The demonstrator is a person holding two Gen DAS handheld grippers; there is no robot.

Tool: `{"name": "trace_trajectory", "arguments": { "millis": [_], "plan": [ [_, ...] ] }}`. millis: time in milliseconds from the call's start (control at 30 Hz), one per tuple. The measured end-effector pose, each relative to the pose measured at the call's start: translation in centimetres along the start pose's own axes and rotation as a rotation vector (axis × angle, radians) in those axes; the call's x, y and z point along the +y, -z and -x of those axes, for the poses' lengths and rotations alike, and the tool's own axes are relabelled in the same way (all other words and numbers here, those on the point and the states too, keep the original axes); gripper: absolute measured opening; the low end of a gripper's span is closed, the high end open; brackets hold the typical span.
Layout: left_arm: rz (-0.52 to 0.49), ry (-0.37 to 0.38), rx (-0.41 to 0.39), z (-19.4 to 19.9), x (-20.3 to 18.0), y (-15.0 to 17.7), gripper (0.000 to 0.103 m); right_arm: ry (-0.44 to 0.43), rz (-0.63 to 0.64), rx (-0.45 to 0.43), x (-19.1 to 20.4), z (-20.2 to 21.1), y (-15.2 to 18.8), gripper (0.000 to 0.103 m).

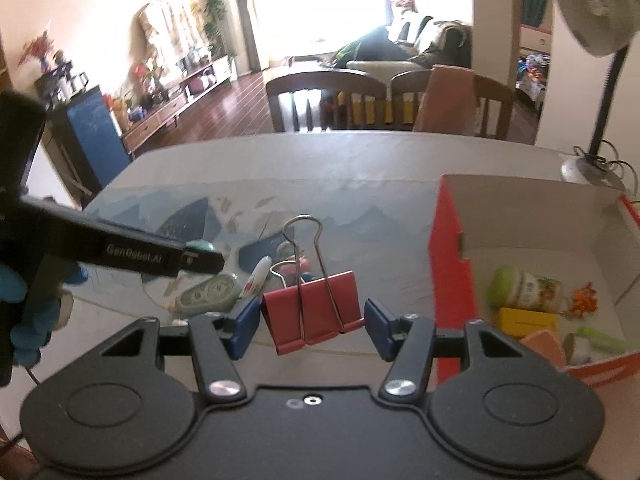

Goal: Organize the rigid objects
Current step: 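Carry the teal egg and binder clip in both grippers over the red box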

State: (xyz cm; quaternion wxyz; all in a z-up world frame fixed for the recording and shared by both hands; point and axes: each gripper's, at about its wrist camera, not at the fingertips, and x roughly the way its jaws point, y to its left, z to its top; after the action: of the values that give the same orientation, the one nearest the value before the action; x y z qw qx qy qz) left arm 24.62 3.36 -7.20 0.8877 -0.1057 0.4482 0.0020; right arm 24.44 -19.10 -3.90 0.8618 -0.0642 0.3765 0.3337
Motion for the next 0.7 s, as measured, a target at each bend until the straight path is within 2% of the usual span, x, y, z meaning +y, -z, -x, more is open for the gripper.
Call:
{"name": "trace_trajectory", "arguments": {
  "millis": [367, 700],
  "plan": [
    [-0.065, 0.079, -0.024, 2.2, -5.9, -0.5, 0.039, 0.047, -0.056, -0.064, -3.9, 4.1, -0.4, 0.057],
    [-0.114, 0.126, -0.033, 1.4, -12.2, -1.5, 0.039, 0.088, -0.088, -0.091, -9.1, 6.0, 0.0, 0.057]
  ]
}}
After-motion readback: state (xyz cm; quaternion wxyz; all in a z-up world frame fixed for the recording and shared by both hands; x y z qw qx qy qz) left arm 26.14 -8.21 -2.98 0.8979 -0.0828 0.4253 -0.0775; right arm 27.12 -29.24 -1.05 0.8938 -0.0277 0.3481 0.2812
